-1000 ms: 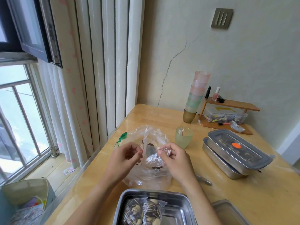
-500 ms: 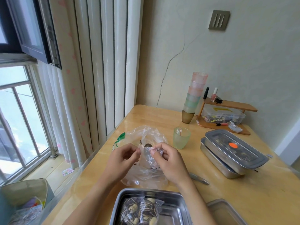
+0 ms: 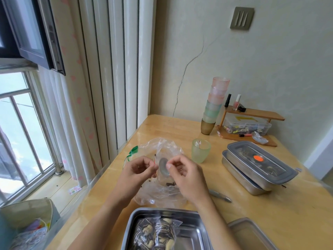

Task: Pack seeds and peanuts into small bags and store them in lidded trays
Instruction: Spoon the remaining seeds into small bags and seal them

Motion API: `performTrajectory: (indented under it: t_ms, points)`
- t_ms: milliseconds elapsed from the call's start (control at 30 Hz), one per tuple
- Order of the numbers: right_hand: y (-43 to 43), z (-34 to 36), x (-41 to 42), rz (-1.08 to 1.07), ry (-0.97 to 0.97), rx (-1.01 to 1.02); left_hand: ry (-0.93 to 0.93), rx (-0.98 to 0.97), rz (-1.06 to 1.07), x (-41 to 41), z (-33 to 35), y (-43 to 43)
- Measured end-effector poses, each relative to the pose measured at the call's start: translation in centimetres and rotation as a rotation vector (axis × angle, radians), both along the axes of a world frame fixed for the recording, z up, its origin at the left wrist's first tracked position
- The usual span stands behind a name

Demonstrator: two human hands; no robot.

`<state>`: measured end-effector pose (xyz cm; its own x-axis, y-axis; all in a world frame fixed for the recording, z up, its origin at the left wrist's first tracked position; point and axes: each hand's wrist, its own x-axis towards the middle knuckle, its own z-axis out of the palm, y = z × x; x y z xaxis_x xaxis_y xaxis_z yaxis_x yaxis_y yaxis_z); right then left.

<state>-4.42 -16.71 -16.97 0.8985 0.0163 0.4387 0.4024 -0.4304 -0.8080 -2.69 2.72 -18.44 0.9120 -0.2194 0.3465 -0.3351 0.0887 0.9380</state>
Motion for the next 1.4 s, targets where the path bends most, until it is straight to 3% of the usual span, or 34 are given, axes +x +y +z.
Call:
performTrajectory:
  t_ms: [67,133,300,567,800,1100,1400]
  points:
    - [0.7,0.0,-0.4,0.162,0.147,0.009,0.009,-0.016,-0.041,-0.1,0.0,-0.2]
    - [0.9,0.0,-0.6,0.203,0.175,0.012,0.022,-0.016,-0.072,-0.2,-0.1,-0.4]
    - [0.3,0.2,-0.5,0.150,0.134,0.021,-0.001,0.004,-0.092,-0.1,-0.2,-0.4]
    - [0.5,-0.5,-0.4,0.031,0.009,-0.255,-0.153,0.279,0.093,0.1,-1.1,-0.9]
    - [0.4,-0.8,0.0,0.002,-0.144,-0.454,-0.156,0.290,0.145,0.2,-1.4,-1.8]
    - [0.2,-0.3,-0.3,0.097,-0.108,-0.379,-0.152,0.283,0.046,0.1,-1.4,-0.9]
    - [0.1,-0.5,-0.3,-0.080,-0.201,-0.538,-0.161,0.332,0.089,-0.3,-1.0,-1.8]
